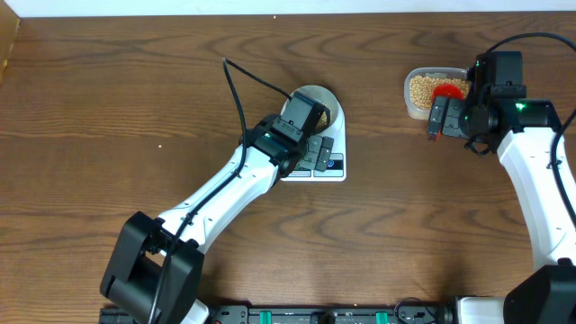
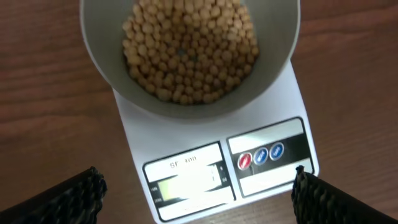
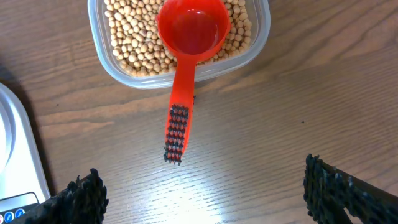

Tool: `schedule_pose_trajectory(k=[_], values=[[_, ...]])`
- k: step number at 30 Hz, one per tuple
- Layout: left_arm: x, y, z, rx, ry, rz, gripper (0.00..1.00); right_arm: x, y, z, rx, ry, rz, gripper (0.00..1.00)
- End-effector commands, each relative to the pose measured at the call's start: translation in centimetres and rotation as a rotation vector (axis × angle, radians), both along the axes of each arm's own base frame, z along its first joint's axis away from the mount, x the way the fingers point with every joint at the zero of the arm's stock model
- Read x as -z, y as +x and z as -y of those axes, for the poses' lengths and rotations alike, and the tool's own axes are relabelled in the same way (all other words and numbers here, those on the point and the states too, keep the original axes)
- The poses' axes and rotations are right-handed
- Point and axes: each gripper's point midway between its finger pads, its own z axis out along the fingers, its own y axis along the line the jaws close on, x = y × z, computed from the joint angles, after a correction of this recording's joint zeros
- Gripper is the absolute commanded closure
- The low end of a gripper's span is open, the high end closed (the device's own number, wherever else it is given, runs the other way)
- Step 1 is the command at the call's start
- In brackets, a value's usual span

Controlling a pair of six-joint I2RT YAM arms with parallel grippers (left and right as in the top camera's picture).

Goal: Scoop item into bowl and weigh 50g on scale

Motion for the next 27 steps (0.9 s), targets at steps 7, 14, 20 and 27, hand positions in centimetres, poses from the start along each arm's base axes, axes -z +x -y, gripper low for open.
schedule_pose_trajectory(k=[7, 14, 20, 27], values=[[0.0, 0.6, -0.3, 0.010, 0.030, 0.032, 0.02, -1.6, 0.5, 0.0, -0.008, -0.003, 0.044, 0.01], [0.0, 0.6, -0.3, 0.012, 0.031, 0.033, 0.02, -1.6, 0.5, 0.0, -0.008, -0.003, 0.044, 0.01], [0.0, 0.7, -0.6, 0.024, 0.042, 0.037, 0.02, -1.6, 0.5, 0.0, -0.008, -0.003, 0.044, 0.01], [-1.7, 0.8, -2.0, 0.054, 0.065, 0.066, 0.02, -1.6, 0.5, 0.0, -0.008, -0.003, 0.044, 0.01]])
